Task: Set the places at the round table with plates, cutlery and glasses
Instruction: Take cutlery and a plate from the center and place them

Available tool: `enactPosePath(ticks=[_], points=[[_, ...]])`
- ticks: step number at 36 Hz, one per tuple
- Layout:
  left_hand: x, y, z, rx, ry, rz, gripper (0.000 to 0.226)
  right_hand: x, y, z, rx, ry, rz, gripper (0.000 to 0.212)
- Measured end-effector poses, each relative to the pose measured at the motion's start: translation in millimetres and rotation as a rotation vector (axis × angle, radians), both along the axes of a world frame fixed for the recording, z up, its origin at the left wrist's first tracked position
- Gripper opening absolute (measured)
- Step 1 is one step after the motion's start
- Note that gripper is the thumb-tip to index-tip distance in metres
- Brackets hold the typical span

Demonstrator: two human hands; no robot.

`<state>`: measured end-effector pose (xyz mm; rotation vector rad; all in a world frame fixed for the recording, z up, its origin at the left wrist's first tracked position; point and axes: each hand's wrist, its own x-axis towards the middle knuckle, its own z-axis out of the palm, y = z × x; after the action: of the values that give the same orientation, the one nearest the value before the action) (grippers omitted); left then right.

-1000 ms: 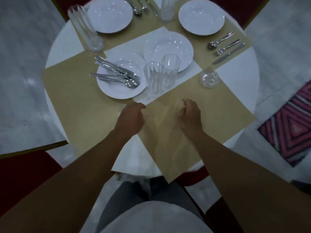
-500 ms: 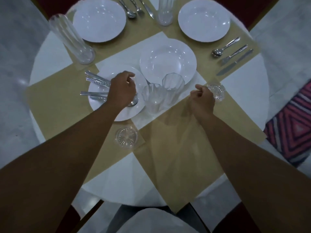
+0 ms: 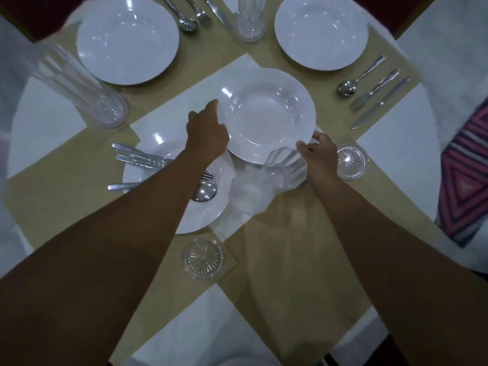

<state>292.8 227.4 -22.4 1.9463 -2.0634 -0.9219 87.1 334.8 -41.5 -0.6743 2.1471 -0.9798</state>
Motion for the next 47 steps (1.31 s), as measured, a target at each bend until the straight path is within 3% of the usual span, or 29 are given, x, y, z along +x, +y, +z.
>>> enactPosePath(ticks=[7,15,21,31,35,39,47], points=[[-7,-12,6,0.002,0.096,0.042,0.06,1,0,3,-0.015,-0.039,-0.063,0.034],[-42,-18,49,0.034,0.14,-0.083,0.064,-19,19,26,-0.061,-0.019,-0.182,0.021],[-86,5,74,0.07,0.185,-0.127,0.036,-52,55,44,-0.088,-0.087,-0.267,0.021],[-145,64,111,0.03,0.184,-0.312,0.055,-94,141,60,-0.11,-0.011,-0.369,0.02],[-161,91,107,-0.052,0.08,-0.371,0.045,-105,169,60,-0.109,-0.01,-0.416,0.032],[-162,131,94,-0.085,0.047,-0.368,0.038,-108,199,56,-0.084,0.001,-0.442,0.031],[-117,223,52,0.099,0.289,-0.233,0.046,-100,269,27,0.029,0.036,-0.376,0.018]])
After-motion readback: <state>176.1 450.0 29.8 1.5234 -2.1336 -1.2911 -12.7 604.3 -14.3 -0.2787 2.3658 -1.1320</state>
